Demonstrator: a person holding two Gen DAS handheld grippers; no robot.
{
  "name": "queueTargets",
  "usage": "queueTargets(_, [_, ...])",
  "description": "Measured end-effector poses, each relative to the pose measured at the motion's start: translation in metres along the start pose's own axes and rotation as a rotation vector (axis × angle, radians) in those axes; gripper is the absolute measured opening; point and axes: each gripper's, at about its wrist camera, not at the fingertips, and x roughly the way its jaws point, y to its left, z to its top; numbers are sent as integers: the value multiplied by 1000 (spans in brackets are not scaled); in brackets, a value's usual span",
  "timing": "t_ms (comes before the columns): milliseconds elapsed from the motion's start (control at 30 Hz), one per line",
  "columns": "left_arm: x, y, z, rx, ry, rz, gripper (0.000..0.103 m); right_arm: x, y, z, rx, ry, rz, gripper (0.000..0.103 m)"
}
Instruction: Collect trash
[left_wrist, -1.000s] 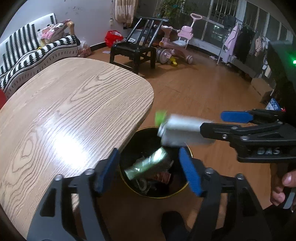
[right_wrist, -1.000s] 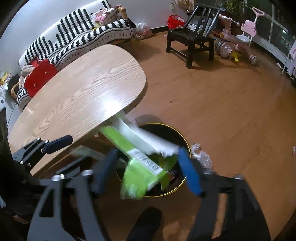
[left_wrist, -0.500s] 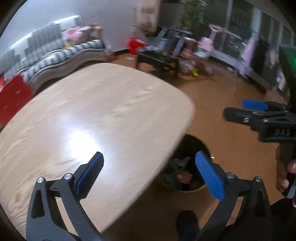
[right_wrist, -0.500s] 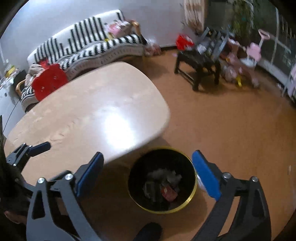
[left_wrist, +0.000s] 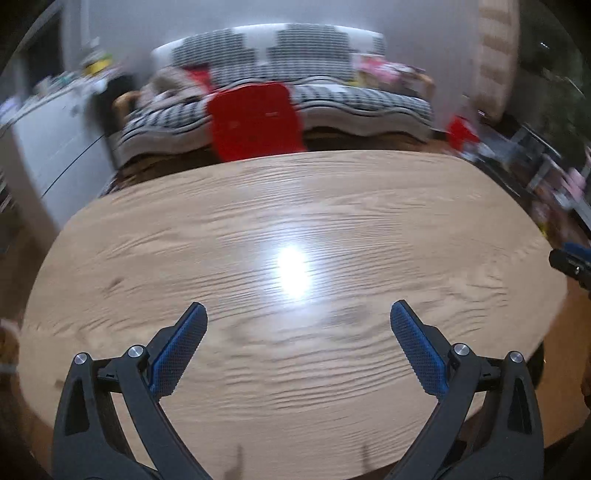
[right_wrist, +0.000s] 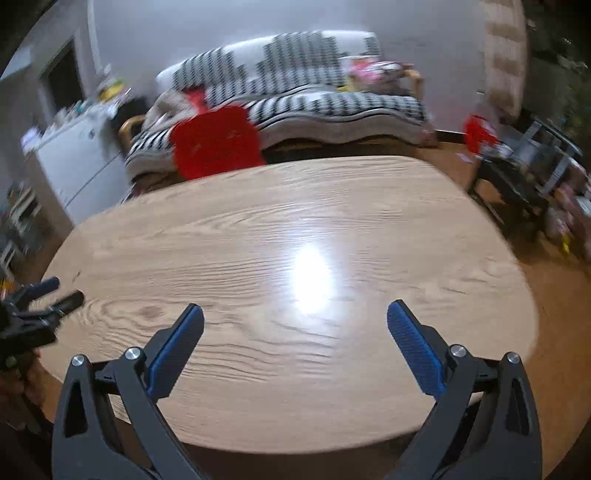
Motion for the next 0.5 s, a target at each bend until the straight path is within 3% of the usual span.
queueTargets(200, [-6,70,-11,-70,-15,122,96,39,55,11,-89,20,0,96])
queueTargets(500, [-5,98,-8,-115,-30,118,96,64,67,13,-66,48,-2,96])
